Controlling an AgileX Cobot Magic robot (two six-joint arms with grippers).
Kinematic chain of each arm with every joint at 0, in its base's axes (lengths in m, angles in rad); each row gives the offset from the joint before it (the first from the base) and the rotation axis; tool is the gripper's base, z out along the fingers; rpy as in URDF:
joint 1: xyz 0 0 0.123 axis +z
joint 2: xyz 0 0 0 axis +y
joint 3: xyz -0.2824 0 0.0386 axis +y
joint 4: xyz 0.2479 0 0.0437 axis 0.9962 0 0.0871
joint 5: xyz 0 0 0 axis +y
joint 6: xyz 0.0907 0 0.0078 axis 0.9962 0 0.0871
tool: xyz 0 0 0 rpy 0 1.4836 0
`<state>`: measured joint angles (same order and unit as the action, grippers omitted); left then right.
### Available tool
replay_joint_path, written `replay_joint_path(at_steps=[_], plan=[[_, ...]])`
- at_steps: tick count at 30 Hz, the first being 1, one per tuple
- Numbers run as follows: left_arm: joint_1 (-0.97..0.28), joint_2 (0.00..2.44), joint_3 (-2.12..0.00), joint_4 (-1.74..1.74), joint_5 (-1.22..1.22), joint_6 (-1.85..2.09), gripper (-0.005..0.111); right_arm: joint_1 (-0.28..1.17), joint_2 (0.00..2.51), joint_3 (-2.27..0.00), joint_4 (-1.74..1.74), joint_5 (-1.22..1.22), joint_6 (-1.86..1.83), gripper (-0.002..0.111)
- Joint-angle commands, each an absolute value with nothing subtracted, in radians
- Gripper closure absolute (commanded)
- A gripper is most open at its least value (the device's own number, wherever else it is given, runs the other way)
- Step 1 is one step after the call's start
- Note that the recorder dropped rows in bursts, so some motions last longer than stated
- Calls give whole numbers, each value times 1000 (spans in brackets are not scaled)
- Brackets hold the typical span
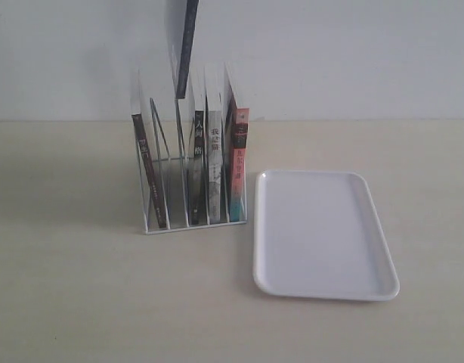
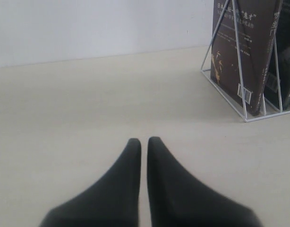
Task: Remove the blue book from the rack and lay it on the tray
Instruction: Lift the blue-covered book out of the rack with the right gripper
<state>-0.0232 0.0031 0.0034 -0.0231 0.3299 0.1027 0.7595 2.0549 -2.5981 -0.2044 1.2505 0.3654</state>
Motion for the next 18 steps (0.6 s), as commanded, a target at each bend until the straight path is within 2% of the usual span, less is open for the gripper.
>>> replay_joint_path(at_steps=[1, 18], plan=[[-21, 0, 0, -26, 314, 105, 102, 763, 1994, -2604, -211, 1221, 337, 108], [-21, 0, 0, -26, 314, 105, 102, 767, 1780, -2585, -314, 1221, 260, 108]])
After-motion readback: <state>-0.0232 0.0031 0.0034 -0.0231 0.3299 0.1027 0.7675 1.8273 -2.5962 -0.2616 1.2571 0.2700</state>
